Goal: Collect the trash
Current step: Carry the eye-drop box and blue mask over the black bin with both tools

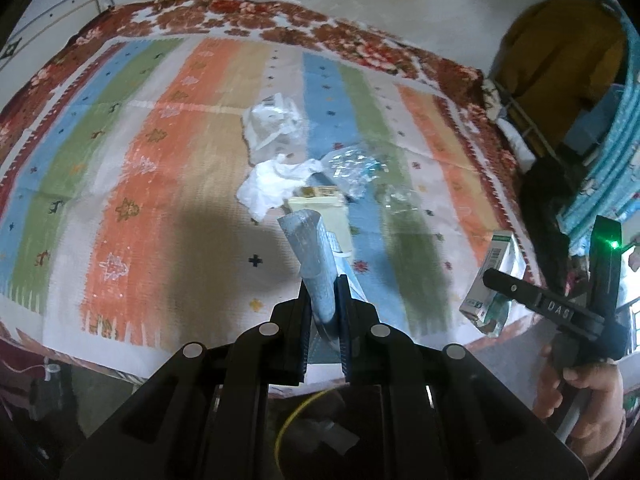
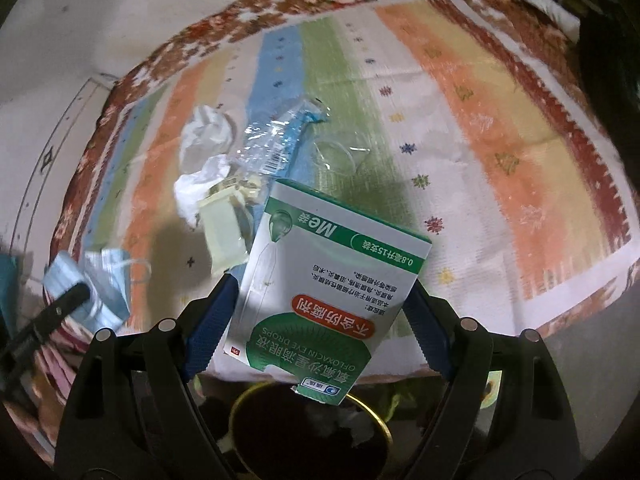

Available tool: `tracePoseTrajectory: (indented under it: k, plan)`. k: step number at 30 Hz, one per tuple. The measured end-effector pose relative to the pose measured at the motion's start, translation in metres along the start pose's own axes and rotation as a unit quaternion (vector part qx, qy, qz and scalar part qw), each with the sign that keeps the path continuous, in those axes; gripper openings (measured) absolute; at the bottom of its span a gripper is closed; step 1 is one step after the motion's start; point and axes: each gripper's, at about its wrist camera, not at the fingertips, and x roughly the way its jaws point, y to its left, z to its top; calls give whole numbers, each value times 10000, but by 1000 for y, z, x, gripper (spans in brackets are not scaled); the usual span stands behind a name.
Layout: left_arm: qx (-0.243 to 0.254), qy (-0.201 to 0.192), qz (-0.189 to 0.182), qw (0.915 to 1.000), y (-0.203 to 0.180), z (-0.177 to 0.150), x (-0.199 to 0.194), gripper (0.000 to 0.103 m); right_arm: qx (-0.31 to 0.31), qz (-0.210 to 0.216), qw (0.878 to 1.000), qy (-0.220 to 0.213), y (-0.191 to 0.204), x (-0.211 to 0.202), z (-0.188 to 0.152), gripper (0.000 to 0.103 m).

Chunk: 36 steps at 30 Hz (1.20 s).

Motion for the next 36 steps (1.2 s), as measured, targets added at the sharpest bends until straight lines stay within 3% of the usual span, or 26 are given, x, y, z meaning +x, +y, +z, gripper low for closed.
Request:
tracePoseTrajectory:
  k: [11, 19, 27, 36]
  plan:
    - [207, -349, -712, 9966, -27, -42, -43, 11, -619, 192, 9971, -391, 9, -47, -41, 78]
    - [359, -430, -1058, 9928, -38, -77, -60, 11, -967, 644, 9920, -484, 8, -72, -75, 78]
    - [579, -350, -1241, 9900, -48, -112, -63, 11, -1048, 1093, 9868, -577, -4, -95, -109, 78]
    - [525, -294, -1330, 9893, -36, -149, -68, 12, -1292, 1481, 9788, -571, 4, -109, -158, 78]
